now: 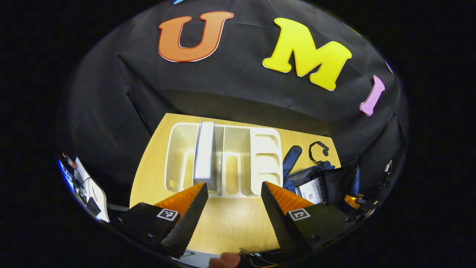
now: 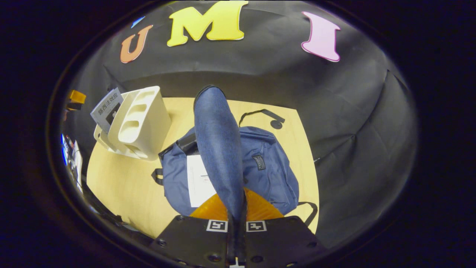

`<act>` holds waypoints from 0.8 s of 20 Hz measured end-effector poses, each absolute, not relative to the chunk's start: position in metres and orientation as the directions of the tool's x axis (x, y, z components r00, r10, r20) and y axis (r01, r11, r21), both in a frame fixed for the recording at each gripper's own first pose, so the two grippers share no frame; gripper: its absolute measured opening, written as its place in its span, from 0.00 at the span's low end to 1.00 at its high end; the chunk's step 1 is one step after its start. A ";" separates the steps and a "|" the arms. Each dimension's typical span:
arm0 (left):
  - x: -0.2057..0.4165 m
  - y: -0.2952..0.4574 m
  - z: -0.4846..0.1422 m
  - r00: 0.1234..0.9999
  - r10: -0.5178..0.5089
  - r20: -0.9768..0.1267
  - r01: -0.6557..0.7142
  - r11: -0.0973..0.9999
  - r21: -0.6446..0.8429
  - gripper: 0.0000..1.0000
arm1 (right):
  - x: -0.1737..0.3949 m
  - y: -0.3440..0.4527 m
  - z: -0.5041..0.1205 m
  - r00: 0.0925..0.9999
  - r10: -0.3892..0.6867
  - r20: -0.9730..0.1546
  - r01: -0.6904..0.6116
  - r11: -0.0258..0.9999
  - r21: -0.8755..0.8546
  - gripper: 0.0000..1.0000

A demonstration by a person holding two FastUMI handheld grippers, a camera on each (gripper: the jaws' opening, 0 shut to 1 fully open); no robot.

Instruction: Open the schoolbag, grab two books from the bookshelf and put them into the schoolbag.

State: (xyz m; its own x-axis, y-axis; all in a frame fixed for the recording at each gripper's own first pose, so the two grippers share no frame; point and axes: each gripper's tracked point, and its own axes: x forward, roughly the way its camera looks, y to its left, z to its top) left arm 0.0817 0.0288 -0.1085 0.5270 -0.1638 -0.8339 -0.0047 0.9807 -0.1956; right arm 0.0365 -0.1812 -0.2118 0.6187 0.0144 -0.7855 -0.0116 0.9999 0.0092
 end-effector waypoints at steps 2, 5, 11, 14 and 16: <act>0.096 0.045 -0.111 0.506 -0.157 -0.848 -0.006 0.983 -0.186 0.93 | 0.037 -0.180 -0.211 0.614 0.011 -0.789 -0.008 1.000 0.008 0.03; 0.118 0.064 -0.128 0.462 -0.124 -0.878 0.018 0.991 -0.130 0.94 | 0.037 -0.178 -0.212 0.604 0.007 -0.797 0.007 1.000 0.014 0.03; 0.143 0.063 -0.179 0.335 -0.155 -0.929 0.045 0.988 -0.148 0.94 | 0.038 -0.179 -0.213 0.591 -0.012 -0.807 0.032 0.999 0.008 0.03; 0.143 0.069 -0.202 0.268 -0.156 -0.951 0.028 0.988 -0.154 0.95 | 0.038 -0.180 -0.214 0.587 -0.020 -0.809 0.047 0.999 0.010 0.03; 0.142 0.071 -0.212 0.233 -0.161 -0.959 0.020 0.987 -0.161 0.95 | 0.039 -0.179 -0.217 0.582 -0.017 -0.813 0.051 0.999 0.016 0.03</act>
State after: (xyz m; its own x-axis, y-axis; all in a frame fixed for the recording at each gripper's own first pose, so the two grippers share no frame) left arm 0.1421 0.0714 -0.2122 0.2326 -0.1613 -0.9591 0.0199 0.9867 -0.1611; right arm 0.0394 -0.1787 -0.2166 0.5822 -0.0169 -0.8129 0.0511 0.9986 0.0159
